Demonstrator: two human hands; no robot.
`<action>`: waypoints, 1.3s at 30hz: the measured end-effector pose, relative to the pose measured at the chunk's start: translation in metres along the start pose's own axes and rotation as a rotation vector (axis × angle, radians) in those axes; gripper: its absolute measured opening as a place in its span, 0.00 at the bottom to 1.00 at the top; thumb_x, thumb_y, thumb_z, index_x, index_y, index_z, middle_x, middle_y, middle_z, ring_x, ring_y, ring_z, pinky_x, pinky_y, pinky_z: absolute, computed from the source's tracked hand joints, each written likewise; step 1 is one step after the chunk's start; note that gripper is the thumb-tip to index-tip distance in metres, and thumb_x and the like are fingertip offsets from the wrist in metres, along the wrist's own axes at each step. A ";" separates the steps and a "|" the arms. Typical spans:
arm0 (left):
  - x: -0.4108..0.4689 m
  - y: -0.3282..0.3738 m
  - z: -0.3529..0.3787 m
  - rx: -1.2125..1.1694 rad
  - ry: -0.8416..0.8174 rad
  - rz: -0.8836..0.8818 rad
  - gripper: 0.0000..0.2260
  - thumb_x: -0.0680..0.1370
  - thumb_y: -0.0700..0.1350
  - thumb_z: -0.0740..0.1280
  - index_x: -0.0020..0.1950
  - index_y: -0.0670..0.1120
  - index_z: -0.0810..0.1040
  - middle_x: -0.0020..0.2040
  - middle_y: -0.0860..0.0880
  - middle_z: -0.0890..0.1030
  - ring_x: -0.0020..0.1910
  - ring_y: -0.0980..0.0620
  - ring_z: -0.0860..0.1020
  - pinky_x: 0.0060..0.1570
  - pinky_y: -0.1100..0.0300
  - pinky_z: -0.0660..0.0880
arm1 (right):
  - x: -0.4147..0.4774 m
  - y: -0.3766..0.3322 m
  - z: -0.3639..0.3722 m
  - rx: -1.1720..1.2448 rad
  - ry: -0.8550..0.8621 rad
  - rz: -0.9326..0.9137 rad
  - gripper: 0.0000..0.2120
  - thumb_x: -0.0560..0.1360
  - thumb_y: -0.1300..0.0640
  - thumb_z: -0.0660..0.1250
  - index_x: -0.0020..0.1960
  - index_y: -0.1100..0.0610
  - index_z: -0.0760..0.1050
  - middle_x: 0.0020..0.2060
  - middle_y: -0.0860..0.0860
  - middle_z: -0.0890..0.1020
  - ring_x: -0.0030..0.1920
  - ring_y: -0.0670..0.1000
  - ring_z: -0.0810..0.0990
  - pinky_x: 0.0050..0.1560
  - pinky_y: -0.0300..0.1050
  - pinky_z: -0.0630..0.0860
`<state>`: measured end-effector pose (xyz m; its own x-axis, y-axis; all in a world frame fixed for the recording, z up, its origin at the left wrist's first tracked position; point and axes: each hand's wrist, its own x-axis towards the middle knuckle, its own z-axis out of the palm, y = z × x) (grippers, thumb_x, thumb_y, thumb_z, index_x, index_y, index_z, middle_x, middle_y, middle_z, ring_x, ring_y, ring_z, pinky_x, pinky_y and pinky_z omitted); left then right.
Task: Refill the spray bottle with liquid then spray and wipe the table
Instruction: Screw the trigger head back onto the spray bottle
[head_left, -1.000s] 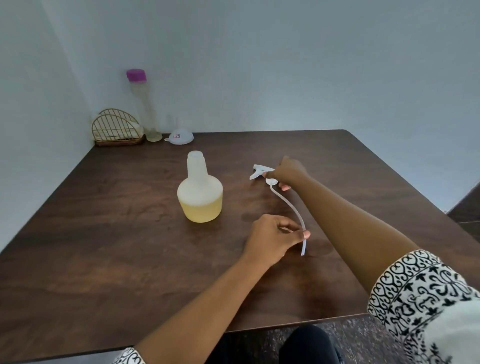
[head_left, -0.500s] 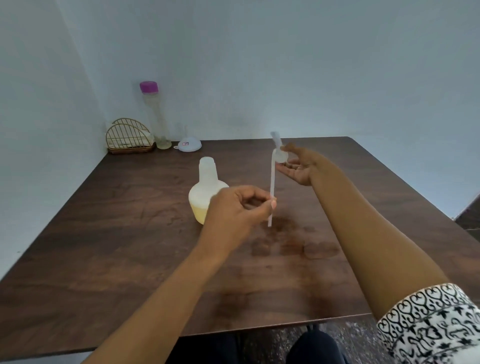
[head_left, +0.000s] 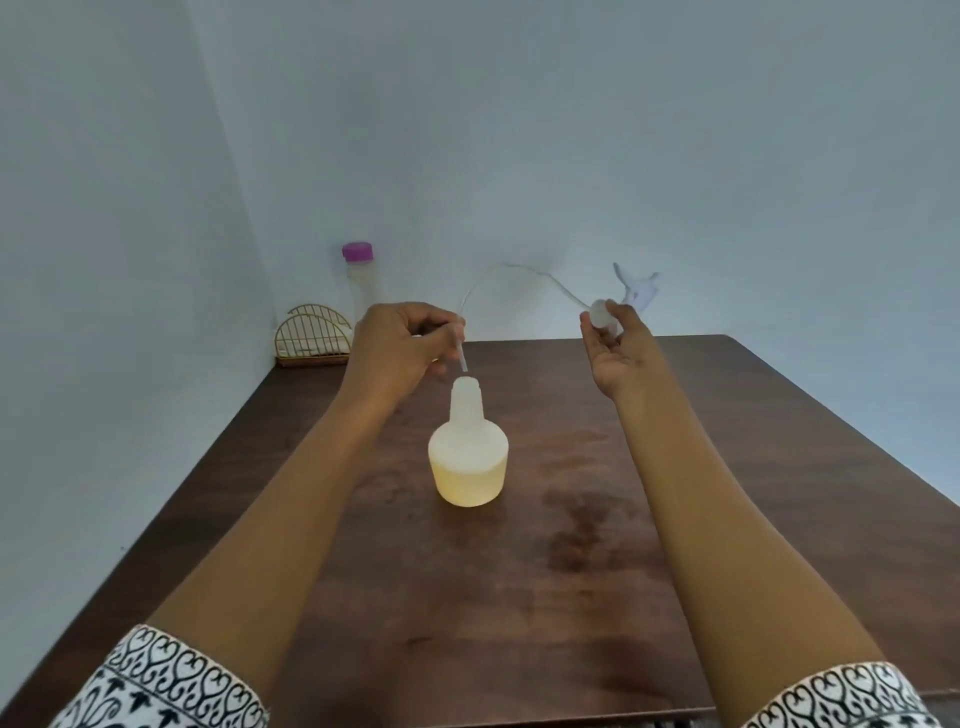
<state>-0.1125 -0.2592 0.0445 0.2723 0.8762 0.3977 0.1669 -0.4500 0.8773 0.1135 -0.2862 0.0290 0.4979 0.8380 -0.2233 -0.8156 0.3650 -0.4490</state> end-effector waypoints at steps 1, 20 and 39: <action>0.002 -0.005 0.000 0.010 0.001 -0.011 0.03 0.75 0.39 0.70 0.46 0.44 0.84 0.43 0.46 0.85 0.40 0.49 0.84 0.36 0.62 0.81 | 0.001 0.003 -0.003 -0.005 0.012 -0.004 0.02 0.74 0.66 0.69 0.44 0.64 0.76 0.43 0.58 0.77 0.39 0.51 0.78 0.43 0.47 0.81; -0.012 -0.070 0.016 0.024 -0.068 -0.048 0.08 0.74 0.46 0.72 0.53 0.51 0.83 0.47 0.58 0.84 0.46 0.65 0.81 0.48 0.63 0.78 | 0.006 -0.018 -0.013 -0.432 -0.026 -0.446 0.13 0.71 0.66 0.71 0.54 0.59 0.74 0.44 0.53 0.78 0.45 0.48 0.79 0.48 0.37 0.79; -0.035 -0.123 0.043 -0.252 -0.124 -0.157 0.24 0.63 0.59 0.74 0.57 0.59 0.77 0.56 0.52 0.82 0.55 0.50 0.80 0.55 0.49 0.78 | -0.028 0.041 0.036 -1.535 -0.622 -0.355 0.18 0.64 0.65 0.76 0.53 0.61 0.78 0.48 0.58 0.83 0.50 0.55 0.82 0.58 0.53 0.77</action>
<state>-0.1021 -0.2416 -0.0889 0.3783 0.8966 0.2303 -0.0202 -0.2408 0.9704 0.0555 -0.2800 0.0482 0.0921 0.9647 0.2467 0.5059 0.1681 -0.8461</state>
